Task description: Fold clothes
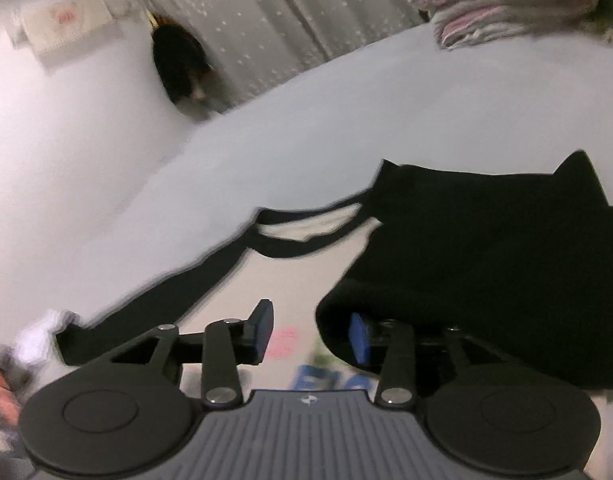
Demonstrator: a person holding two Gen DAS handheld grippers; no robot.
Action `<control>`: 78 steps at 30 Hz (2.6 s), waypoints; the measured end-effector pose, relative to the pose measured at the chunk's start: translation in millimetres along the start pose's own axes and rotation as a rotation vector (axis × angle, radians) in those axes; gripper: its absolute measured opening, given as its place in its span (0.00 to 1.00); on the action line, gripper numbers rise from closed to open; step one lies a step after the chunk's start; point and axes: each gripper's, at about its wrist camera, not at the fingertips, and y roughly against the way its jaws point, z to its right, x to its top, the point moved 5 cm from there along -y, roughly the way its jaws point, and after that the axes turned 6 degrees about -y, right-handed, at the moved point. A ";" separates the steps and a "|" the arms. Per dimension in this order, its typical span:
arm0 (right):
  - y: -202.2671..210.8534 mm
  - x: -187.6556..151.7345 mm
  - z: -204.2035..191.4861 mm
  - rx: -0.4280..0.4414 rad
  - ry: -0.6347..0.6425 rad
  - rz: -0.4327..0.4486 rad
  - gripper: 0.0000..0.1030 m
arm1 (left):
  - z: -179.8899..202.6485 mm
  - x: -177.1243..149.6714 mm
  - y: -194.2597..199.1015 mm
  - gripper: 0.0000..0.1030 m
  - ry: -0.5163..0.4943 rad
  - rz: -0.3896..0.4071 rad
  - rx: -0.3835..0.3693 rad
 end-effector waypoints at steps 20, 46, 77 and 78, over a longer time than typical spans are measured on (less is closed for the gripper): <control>79.1 47.6 111.4 -0.108 -0.495 0.296 0.48 | 148.9 107.2 -75.4 0.81 -0.261 0.132 -0.162; 63.6 39.0 134.8 -0.182 -0.535 0.273 0.48 | 28.8 84.9 -59.2 0.04 0.361 0.240 -0.067; 48.5 37.4 122.0 -0.274 -0.399 0.261 0.48 | 86.1 97.1 -104.7 0.51 0.097 0.085 0.036; 47.9 37.2 122.6 -0.274 -0.400 0.260 0.48 | 87.0 95.9 -110.0 0.43 0.094 0.064 0.058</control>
